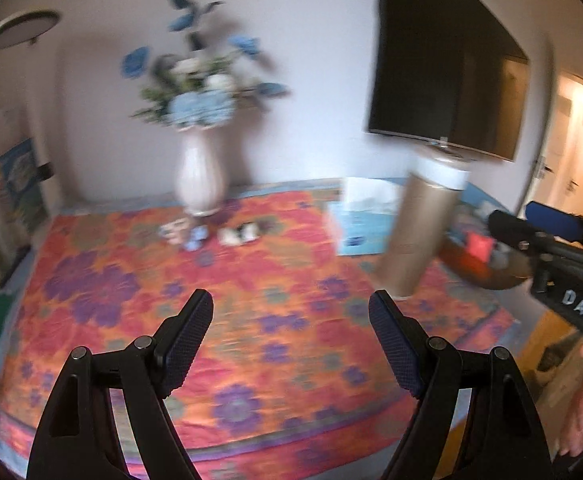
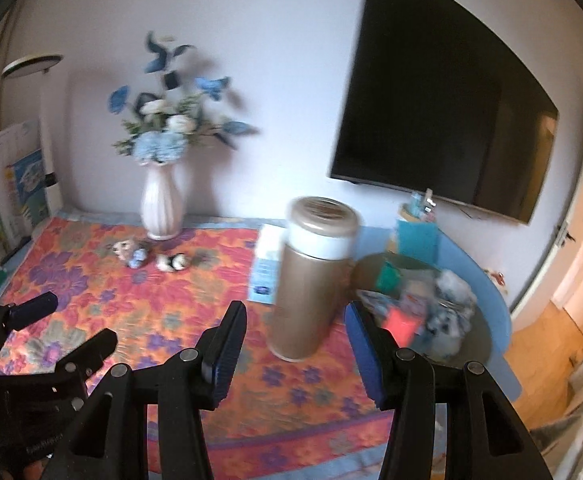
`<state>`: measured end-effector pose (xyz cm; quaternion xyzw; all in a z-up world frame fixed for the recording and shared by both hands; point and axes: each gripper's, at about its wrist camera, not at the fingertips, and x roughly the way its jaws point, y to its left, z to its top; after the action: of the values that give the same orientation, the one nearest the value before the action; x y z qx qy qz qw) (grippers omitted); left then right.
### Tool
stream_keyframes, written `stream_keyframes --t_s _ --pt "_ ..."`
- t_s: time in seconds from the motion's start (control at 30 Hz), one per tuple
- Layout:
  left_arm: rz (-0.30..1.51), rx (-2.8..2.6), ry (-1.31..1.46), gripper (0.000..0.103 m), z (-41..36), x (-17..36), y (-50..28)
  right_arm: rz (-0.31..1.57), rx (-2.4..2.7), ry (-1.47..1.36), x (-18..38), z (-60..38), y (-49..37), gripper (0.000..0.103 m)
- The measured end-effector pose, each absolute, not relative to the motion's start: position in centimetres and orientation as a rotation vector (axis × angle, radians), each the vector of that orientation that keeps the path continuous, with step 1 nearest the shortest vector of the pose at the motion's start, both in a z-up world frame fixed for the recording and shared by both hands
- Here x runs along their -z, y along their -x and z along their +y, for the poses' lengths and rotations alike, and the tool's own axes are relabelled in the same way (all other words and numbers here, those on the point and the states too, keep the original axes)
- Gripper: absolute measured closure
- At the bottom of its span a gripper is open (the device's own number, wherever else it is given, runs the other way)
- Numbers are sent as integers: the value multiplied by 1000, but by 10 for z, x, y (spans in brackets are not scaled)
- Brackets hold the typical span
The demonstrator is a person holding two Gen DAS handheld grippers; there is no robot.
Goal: Organize soft objects
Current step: 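Move both grippers back over the bed toward the small plush toys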
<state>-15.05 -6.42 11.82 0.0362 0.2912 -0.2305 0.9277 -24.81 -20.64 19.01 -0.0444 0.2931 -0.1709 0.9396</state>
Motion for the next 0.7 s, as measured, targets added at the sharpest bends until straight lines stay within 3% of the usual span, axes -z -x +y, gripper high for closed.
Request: stream_keyframes --t_s 0.7 --pt "683 208 -50 24 34 -66 67 719 130 138 -145 -135 149 53"
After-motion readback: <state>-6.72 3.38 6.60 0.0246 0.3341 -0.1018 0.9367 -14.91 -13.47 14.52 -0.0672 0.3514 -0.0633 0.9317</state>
